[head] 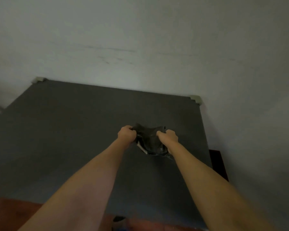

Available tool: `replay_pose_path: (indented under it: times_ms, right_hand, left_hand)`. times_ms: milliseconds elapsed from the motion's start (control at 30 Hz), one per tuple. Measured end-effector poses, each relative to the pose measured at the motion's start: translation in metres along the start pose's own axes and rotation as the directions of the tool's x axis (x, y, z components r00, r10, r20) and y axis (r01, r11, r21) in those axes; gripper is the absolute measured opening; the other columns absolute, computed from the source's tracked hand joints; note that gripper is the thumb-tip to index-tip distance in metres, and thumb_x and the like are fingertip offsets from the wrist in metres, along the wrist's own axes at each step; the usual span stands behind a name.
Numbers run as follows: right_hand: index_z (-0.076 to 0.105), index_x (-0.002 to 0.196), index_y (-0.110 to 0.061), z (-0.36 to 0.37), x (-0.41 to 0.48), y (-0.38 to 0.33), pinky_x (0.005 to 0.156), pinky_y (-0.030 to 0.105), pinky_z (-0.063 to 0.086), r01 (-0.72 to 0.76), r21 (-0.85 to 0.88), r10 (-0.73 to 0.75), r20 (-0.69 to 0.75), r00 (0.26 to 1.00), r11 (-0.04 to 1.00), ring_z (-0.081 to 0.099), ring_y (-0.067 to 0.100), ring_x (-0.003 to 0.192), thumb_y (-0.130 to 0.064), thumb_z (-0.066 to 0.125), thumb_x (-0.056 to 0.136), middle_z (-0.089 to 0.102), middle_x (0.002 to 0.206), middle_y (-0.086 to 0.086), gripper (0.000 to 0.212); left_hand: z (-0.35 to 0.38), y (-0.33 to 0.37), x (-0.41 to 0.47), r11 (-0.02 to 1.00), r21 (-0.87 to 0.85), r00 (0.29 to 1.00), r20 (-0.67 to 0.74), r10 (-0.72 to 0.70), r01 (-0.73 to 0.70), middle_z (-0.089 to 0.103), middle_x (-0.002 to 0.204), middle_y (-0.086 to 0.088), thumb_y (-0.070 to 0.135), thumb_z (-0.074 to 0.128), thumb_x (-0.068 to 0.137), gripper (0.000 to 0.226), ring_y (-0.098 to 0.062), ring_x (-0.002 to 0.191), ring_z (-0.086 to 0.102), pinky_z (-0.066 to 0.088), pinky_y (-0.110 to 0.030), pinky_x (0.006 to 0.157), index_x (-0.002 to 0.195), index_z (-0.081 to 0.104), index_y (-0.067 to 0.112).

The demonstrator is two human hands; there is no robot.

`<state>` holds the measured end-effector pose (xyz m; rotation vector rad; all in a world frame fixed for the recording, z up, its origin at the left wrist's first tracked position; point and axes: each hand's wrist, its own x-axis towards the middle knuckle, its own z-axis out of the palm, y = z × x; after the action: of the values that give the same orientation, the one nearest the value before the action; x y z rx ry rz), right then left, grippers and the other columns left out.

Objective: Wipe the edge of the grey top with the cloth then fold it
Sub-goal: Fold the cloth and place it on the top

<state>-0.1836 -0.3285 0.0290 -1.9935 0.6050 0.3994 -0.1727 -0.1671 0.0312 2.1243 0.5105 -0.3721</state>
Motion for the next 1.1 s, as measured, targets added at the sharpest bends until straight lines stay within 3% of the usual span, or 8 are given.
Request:
replay_pose_path:
  times_ms: [233,333,467,567,633,733,833,1100]
  right_hand:
    - [0.054,0.078,-0.018,0.045,0.060,-0.079,0.054,0.024,0.040,0.055,0.058,-0.053,-0.042,0.998,0.997,0.055,0.016,0.070,-0.023,0.057,0.083,0.060,0.091,0.008,0.007]
    - [0.055,0.072,-0.018,0.055,0.090,-0.118,0.040,0.015,0.038,0.146,0.112,-0.129,-0.149,0.980,0.983,0.051,0.008,0.056,-0.020,0.062,0.080,0.059,0.077,0.004,0.010]
    - [0.059,0.103,-0.014,0.063,0.138,-0.160,0.071,0.023,0.043,0.203,0.197,-0.168,-0.180,0.969,0.959,0.058,0.022,0.089,-0.023,0.063,0.083,0.064,0.110,0.012,0.023]
    - [0.036,0.132,-0.012,0.075,0.163,-0.161,0.095,0.041,0.042,0.122,-0.137,-0.147,-0.187,0.971,0.983,0.046,0.036,0.120,-0.031,0.057,0.088,0.046,0.135,0.020,0.052]
    - [0.034,0.133,-0.013,0.085,0.171,-0.154,0.098,0.048,0.039,0.184,-0.346,-0.269,-0.215,0.939,0.920,0.037,0.038,0.127,-0.028,0.050,0.092,0.039,0.141,0.018,0.047]
    - [0.027,0.143,-0.022,0.105,0.183,-0.140,0.110,0.056,0.025,0.356,-0.561,-0.427,0.005,0.904,0.748,0.017,0.028,0.141,-0.034,0.037,0.097,0.018,0.156,0.005,0.049]
    - [0.009,0.148,-0.027,0.126,0.190,-0.125,0.111,0.063,0.003,0.387,-0.730,-0.322,0.237,0.917,0.564,-0.010,0.022,0.145,-0.043,0.021,0.099,-0.009,0.159,-0.004,0.053]
    - [0.003,0.148,-0.025,0.127,0.191,-0.114,0.110,0.065,-0.002,0.394,-0.739,-0.291,0.273,0.917,0.547,-0.016,0.021,0.144,-0.044,0.017,0.099,-0.012,0.158,-0.005,0.054]
  left_hand:
    - [-0.059,0.015,0.095,0.990,-0.141,1.000,0.018,0.000,0.003,0.058,0.082,-0.014,0.005,0.043,0.086,0.029,-0.019,0.048,0.047,0.036,-0.016,0.027,0.107,0.063,0.008]
    - [-0.076,0.036,0.140,0.976,-0.213,0.999,-0.003,0.046,-0.046,0.058,0.082,-0.016,0.003,0.044,0.084,0.030,-0.022,0.050,0.048,0.043,-0.023,0.040,0.107,0.063,0.009]
    - [-0.096,0.059,0.197,0.971,-0.204,0.990,-0.094,0.107,-0.125,0.064,0.103,-0.021,0.011,0.048,0.086,0.031,-0.036,0.079,0.062,0.053,-0.042,0.069,0.116,0.058,0.007]
    - [-0.098,0.054,0.226,0.987,0.155,0.987,-0.147,0.067,-0.044,0.047,0.134,-0.023,0.027,0.048,0.090,0.046,-0.040,0.117,0.050,0.041,-0.042,0.099,0.130,0.042,0.004]
    - [-0.086,0.048,0.234,0.963,0.264,0.980,-0.167,0.106,-0.059,0.036,0.140,-0.024,0.028,0.046,0.092,0.051,-0.041,0.126,0.039,0.035,-0.045,0.103,0.133,0.033,0.001]
    - [-0.060,0.031,0.242,0.868,0.421,0.950,-0.048,0.309,-0.261,0.018,0.154,-0.015,0.025,0.038,0.095,0.054,-0.031,0.141,0.019,0.023,-0.047,0.112,0.142,0.022,0.005]
    - [-0.041,0.003,0.247,0.806,0.542,0.969,0.082,0.233,-0.239,-0.003,0.159,-0.004,0.034,0.025,0.097,0.058,-0.021,0.145,-0.006,0.007,-0.051,0.116,0.146,0.005,0.012]
    - [-0.045,0.000,0.244,0.774,0.589,0.972,0.161,0.170,-0.232,-0.009,0.158,-0.004,0.040,0.025,0.096,0.062,-0.023,0.145,-0.011,0.004,-0.055,0.115,0.146,0.000,0.013]
